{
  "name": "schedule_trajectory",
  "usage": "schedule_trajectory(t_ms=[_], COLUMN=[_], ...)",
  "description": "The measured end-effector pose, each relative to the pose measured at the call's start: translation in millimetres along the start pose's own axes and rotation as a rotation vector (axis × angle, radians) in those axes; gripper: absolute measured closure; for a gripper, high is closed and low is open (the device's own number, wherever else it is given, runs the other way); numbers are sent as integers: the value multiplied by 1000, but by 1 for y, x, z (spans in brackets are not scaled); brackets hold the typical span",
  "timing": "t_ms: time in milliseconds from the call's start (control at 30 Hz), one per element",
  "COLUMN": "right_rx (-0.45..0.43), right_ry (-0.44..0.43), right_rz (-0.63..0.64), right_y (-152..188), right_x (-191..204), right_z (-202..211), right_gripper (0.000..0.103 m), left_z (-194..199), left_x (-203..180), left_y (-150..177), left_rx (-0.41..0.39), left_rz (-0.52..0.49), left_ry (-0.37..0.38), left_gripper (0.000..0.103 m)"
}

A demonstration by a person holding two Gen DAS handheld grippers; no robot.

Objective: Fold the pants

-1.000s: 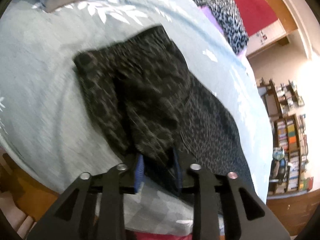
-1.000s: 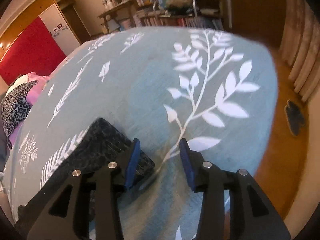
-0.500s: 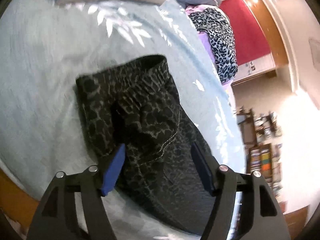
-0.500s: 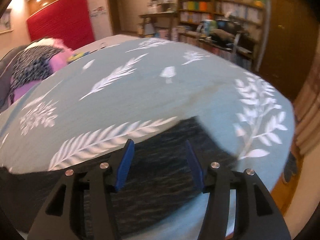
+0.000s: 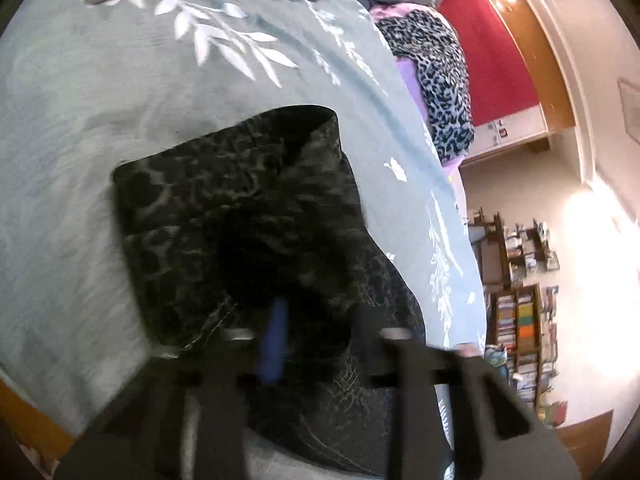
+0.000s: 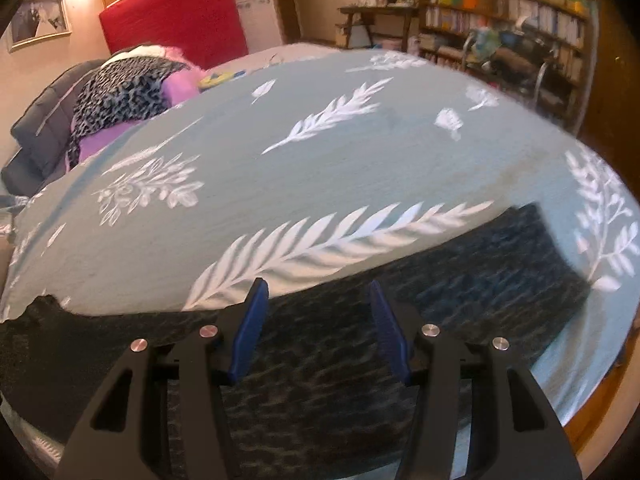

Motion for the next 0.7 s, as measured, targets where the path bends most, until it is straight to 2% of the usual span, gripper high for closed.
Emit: schedule_trajectory(t_ms=[100, 233, 333, 433, 500, 600, 667, 700], right_rx=[13, 17, 33, 56, 73, 75, 70, 70], right_ry=[-6, -12, -18, -16, -7, -3, 0, -2], right_rz=[49, 92, 106, 109, 113, 130, 140, 141], right_y=[9, 17, 22, 28, 33, 39, 40, 40], right_x=[18, 32, 38, 38, 37, 36, 36, 36], right_z=[-1, 0, -5, -12, -18, -21, -20, -19], right_gripper=[48, 48, 48, 48, 48, 48, 48, 48], left_z=[13, 41, 41, 37, 38, 41, 43, 47], left_x=[-1, 1, 11, 15, 15, 14, 9, 6], left_y=[-3, -3, 3, 10, 9, 7, 4, 4], left_rx=[-60, -145, -116, -112, -133, -152, -180, -201], left_rz=[-31, -95, -85, -117, -138, -147, -172, -191], left_ry=[-59, -210, -267, -330, -366, -403, -442, -461], left_gripper=[95, 95, 94, 88, 74, 60, 53, 53])
Point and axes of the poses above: each gripper's, at about its wrist camera, not at the fingertips, and z roughly against the way its jaws point, x to its left, y to its underside, the point moved 5 cm from there along -z, roughly the way its jaws point, and after that the axes turned 6 degrees about y, right-handed, at the moved point
